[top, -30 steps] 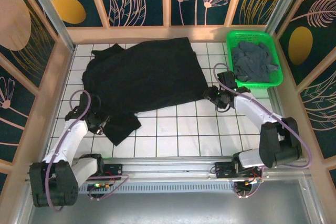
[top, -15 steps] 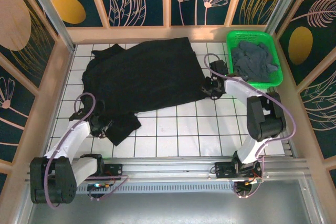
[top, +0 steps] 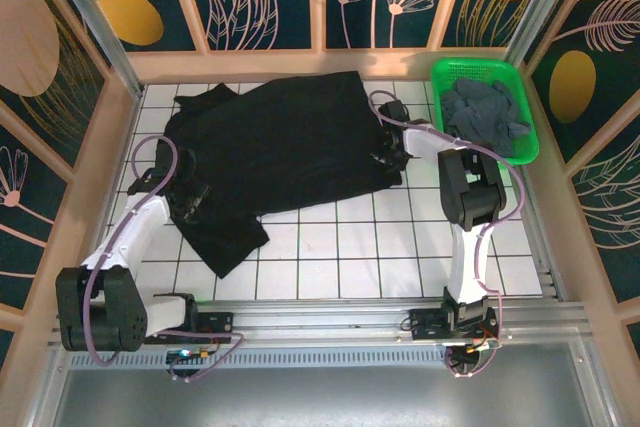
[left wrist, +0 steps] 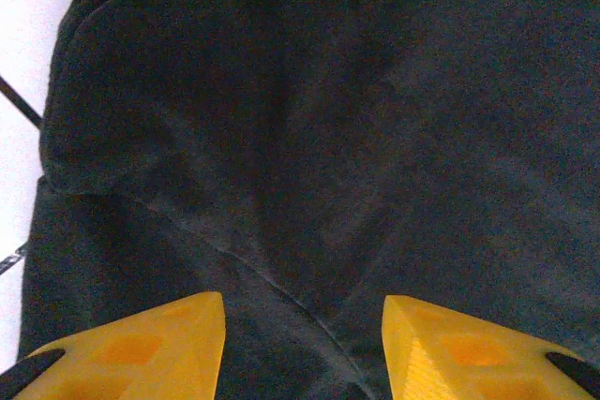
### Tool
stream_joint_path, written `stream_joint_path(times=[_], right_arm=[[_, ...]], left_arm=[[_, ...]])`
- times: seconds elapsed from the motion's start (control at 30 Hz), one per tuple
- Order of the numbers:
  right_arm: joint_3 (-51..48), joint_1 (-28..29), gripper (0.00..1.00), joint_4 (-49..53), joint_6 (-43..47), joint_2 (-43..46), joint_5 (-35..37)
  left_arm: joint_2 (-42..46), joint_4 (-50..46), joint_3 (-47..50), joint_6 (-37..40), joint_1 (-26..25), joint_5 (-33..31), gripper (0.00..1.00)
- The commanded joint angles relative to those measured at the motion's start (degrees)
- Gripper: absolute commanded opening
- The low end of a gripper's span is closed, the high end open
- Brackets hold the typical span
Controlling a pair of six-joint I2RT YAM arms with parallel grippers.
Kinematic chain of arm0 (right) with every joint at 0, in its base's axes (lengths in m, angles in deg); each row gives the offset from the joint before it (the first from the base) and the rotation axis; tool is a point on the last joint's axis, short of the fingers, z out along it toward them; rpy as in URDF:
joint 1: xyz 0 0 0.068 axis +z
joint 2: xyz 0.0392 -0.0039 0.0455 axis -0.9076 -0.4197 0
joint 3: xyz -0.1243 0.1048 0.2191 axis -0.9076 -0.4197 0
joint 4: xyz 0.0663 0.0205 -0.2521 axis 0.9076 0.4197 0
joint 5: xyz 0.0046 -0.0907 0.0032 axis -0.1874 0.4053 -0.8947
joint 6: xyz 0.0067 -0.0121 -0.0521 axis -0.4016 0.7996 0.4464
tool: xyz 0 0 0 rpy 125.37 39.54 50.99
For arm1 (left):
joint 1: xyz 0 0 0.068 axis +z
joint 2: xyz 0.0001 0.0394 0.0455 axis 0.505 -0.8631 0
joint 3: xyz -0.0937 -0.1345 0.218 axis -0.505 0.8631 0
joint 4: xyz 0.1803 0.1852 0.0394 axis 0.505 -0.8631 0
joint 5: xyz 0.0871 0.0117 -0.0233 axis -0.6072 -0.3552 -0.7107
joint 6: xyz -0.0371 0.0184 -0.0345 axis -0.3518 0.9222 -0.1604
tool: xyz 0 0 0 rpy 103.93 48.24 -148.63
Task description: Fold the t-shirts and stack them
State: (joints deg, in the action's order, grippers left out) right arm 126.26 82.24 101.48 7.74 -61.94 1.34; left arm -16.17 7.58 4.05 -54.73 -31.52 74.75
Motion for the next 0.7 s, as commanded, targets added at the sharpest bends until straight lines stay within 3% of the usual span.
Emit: stream_joint_path(times=[0.0,0.23,0.33,0.4,0.5,0.67], right_arm=[[-8.5,-3.41,0.24,9.45,-4.12,4.15,5.41],[-25.99,-7.8,0.24,10.77,-5.7,20.65,5.97],[-29.66,-8.26,0.3,7.31,-4.19,26.65,4.62],[-29.26,-8.18,0.34,4.16,-2.07,27.02,1.77],[-23.43,-7.97,0.36,5.9,0.09,23.41,1.96],[-19.21,-7.66,0.4,6.19,1.41,25.69,3.12]], left_arm=[[-0.57,0.19,-1.06,-0.43,-0.3,-0.93,0.49],[-1.84,0.42,-2.02,-0.34,-0.3,-0.88,0.49],[-4.4,0.88,-4.69,0.34,-0.3,-0.91,0.49],[-6.77,1.61,-6.67,0.82,-0.35,-0.72,0.49],[-10.93,2.28,-10.26,1.57,-0.3,0.21,0.5],[-14.53,1.5,-14.12,3.22,-0.3,-0.06,0.51]])
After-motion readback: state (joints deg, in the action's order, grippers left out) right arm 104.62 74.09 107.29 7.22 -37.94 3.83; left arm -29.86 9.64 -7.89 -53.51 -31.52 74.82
